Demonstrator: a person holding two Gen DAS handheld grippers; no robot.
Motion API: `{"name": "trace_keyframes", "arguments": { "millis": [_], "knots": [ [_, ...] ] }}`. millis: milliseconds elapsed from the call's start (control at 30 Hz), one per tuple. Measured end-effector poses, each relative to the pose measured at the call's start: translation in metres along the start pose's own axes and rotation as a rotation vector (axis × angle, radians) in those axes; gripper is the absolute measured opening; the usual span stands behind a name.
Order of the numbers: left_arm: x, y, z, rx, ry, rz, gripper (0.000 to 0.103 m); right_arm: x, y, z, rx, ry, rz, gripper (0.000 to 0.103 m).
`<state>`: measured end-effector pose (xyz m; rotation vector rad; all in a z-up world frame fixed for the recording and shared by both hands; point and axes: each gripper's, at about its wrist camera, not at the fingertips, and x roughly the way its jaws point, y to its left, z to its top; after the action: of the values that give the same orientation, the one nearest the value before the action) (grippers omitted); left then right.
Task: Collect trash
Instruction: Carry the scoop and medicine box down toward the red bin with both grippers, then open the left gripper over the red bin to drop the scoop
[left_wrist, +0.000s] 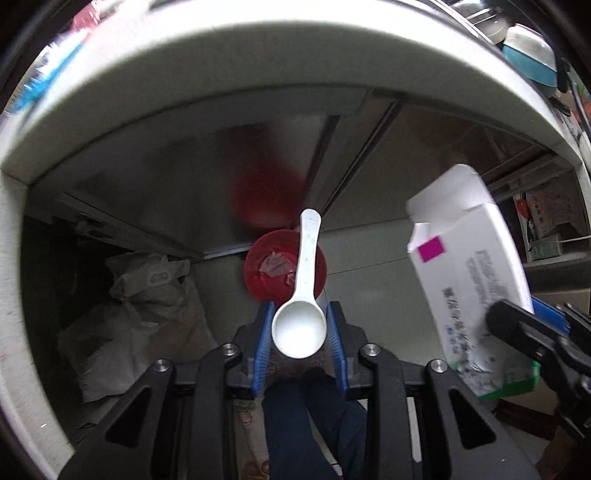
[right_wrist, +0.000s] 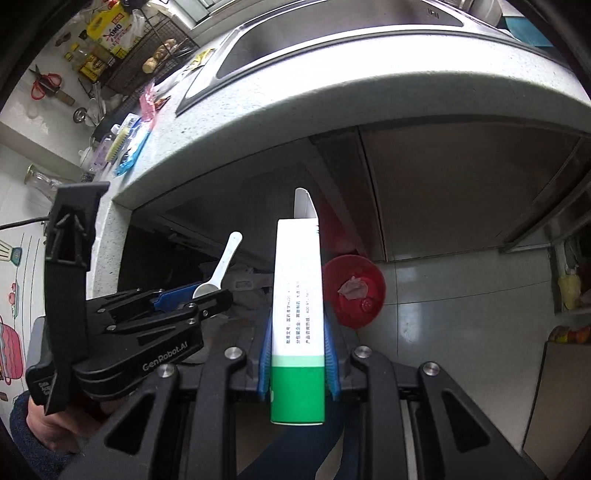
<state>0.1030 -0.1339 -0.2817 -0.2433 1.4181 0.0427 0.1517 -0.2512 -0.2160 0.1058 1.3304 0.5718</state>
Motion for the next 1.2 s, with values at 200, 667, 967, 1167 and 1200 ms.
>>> {"name": "trace_keyframes", "arguments": {
  "millis": [200, 667, 967, 1167, 1200],
  "knots": [
    [0.033, -0.006, 0.013, 0.023, 0.017, -0.011, 0.026, 0.011, -0.023, -0.001, 0.042, 0.007, -0.031, 0.022],
    [0.026, -0.012, 0.021, 0.074, -0.008, -0.006, 0.065, 0.010, -0.038, -0.007, 0.068, 0.018, -0.039, 0.022],
    [0.001, 0.016, 0.009, 0.041, -0.039, 0.025, 0.065, 0.023, -0.024, -0.002, 0.038, 0.038, -0.021, 0.022],
    [-0.008, 0.046, -0.003, -0.043, -0.068, 0.039, 0.078, 0.050, -0.009, 0.002, -0.025, 0.077, -0.020, 0.022],
    [-0.008, 0.049, -0.005, -0.046, -0.074, 0.054, 0.082, 0.057, -0.008, 0.002, -0.034, 0.086, -0.024, 0.022]
  ]
}}
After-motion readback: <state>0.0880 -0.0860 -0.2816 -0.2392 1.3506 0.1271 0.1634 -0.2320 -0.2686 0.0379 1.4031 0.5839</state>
